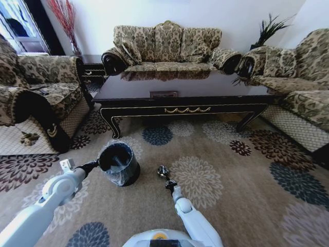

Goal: Move to the front of the table and pick up the trash from the floor, then place it into the trash bin.

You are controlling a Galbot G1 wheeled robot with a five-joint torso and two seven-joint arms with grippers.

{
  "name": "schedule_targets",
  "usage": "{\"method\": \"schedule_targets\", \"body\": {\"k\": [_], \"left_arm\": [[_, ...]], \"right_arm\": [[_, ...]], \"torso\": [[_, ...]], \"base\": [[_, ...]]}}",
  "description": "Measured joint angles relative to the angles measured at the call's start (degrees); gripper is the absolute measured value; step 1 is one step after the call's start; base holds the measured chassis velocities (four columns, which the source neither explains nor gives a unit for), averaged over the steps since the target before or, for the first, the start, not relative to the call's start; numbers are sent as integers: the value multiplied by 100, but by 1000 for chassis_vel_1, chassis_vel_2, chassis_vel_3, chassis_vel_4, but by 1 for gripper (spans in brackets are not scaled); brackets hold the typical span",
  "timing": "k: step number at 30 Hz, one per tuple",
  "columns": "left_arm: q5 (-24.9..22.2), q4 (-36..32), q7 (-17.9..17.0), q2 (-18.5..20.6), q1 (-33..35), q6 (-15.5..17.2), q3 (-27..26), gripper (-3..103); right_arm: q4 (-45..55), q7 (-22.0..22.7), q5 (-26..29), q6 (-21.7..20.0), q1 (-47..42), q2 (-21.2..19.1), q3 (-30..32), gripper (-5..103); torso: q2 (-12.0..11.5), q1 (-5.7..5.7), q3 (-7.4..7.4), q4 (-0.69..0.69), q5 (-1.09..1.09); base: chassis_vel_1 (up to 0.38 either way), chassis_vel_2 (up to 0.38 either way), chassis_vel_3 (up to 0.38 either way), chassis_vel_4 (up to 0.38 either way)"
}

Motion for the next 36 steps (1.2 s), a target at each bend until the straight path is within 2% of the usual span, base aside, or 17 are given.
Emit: {"method": "schedule_targets", "body": {"k": [7, 10, 11, 15, 17, 19, 20, 21, 23, 24, 26, 29, 32, 36], "left_arm": [[-2, -20, -5, 0, 12, 0, -10, 3], [-7, -31, -6, 16, 18, 0, -16, 3], [-7, -31, -6, 16, 18, 0, -16, 3], [-8, -33, -23, 24, -9, 0, 18, 3], [-8, -33, -25, 25, -14, 0, 25, 3], [-8, -34, -28, 26, -17, 0, 31, 3], [-8, -34, -28, 26, -17, 0, 31, 3], [-8, -34, -28, 26, -16, 0, 31, 3], [-8, -33, -28, 25, 7, 0, 21, 3], [-8, -33, -28, 25, 7, 0, 21, 3], [-8, -34, -28, 23, 38, 0, -20, 3], [-8, -35, -28, 23, 66, 0, -64, 3], [-9, -35, -24, 26, 88, 0, -102, 3], [-11, -31, -20, 25, 66, 0, -94, 3]], "right_arm": [[264, 78, 127, -24, -99, -83, 40, -3], [913, 154, 432, -219, -233, -246, 68, 12], [913, 154, 432, -219, -233, -246, 68, 12], [1251, 192, 554, -265, -277, -375, 73, 33], [1262, 196, 563, -268, -277, -382, 75, 33], [1252, 200, 596, -281, -265, -386, 72, 44], [1252, 200, 596, -281, -265, -386, 72, 44], [1220, 200, 600, -285, -247, -380, 66, 50], [1034, 205, 624, -317, -170, -321, 29, 61], [1034, 205, 624, -317, -170, -321, 29, 61], [873, 230, 670, -367, -99, -227, 0, 71], [675, 269, 655, -377, -16, -126, -6, 77], [277, 389, 567, -382, 130, 94, 77, 93], [0, 502, 594, -429, 252, 307, 149, 100]], "torso": [[0, 0, 0, 0, 0], [-1, 0, 0, 0, 0], [-1, 0, 0, 0, 0], [0, 0, 0, 0, 0], [0, 0, 0, 0, 0], [0, 0, 0, 0, 0], [0, 0, 0, 0, 0], [0, 0, 0, 0, 0], [0, 0, 0, 0, 0], [0, 0, 0, 0, 0], [0, 0, 0, 0, 0], [0, 0, 0, 1, 0], [0, 0, 0, 0, 0], [0, 0, 0, 0, 0]], "base": [[0, 0, 0, 0], [0, 0, 0, 0], [0, 0, 0, 0], [0, 0, 0, 0], [0, 0, 0, 0], [0, 0, 0, 0], [0, 0, 0, 0], [0, 0, 0, 0], [0, 0, 0, 0], [0, 0, 0, 0], [0, 0, 0, 0], [0, 0, 0, 0], [0, 0, 0, 0], [0, 0, 0, 0]]}}
